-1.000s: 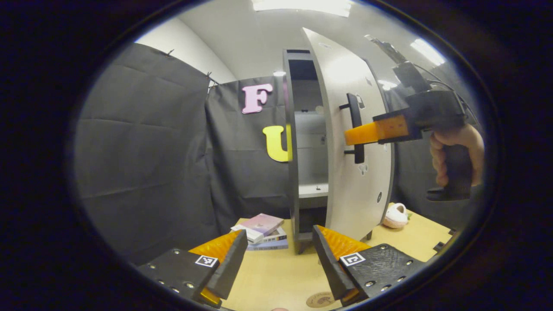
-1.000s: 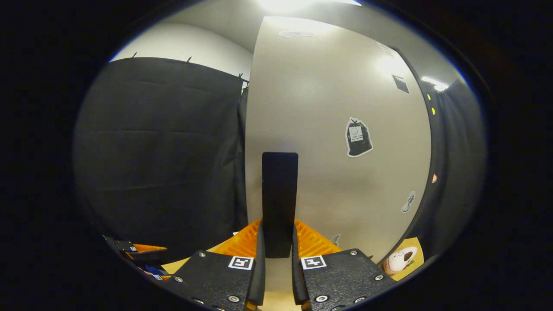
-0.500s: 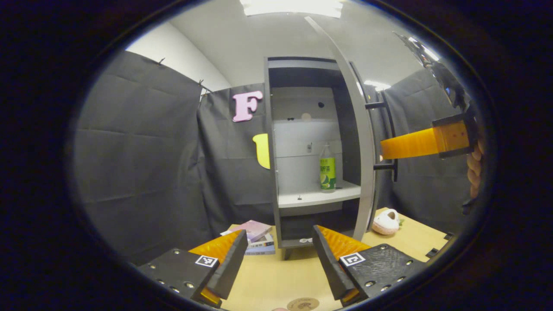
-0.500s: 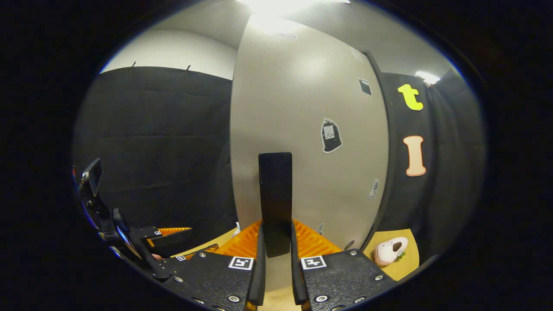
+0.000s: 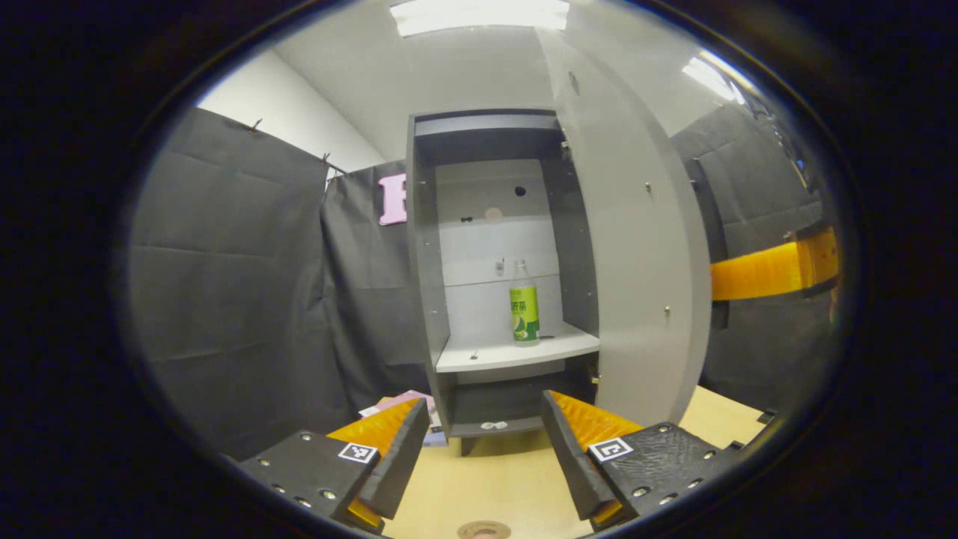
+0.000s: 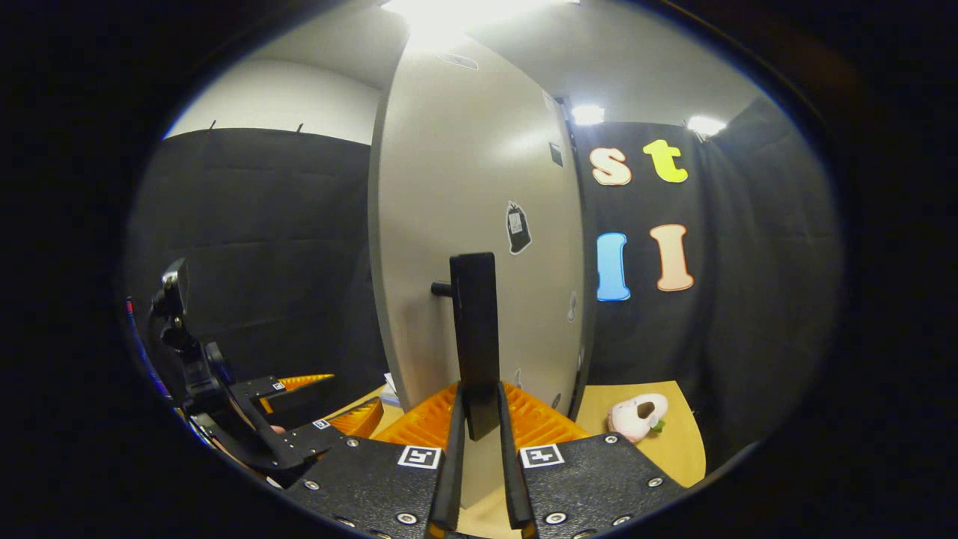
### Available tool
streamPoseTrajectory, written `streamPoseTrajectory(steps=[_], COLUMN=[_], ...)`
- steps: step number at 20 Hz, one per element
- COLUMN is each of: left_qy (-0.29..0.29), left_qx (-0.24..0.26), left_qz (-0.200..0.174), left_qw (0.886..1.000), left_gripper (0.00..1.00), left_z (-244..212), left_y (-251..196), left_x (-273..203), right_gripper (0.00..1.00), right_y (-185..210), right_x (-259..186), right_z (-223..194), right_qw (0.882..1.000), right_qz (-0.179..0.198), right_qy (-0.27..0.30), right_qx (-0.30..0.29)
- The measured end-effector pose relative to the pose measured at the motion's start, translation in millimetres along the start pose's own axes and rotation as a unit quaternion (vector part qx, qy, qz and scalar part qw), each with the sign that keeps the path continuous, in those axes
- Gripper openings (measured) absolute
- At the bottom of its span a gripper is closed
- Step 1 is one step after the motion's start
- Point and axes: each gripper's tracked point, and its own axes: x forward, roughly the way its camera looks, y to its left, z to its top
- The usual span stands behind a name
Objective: Open the cabinet door with the right hand, grasp the bottle in the cabinet with the left hand and place it on the coaster, then close the cabinet door with the right hand.
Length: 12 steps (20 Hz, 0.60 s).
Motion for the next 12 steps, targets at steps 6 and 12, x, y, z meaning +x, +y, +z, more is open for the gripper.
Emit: streamPoseTrajectory(steps=[6, 12], left_qy=[-0.004, -0.026], left_qx=[0.011, 0.018], left_qz=[0.002, -0.020], left_qw=[1.000, 0.999], left_gripper=[0.91, 0.87], left_z=[15, 30], left_y=[-20, -46], left_x=[31, 97], right_gripper=[0.24, 0.18], right_y=[-36, -47], right_x=[-12, -20], right_z=[7, 12], right_qw=[0.998, 0.992], right_qz=[-0.066, -0.104], right_qy=[-0.017, -0.041], right_qx=[0.013, 0.056])
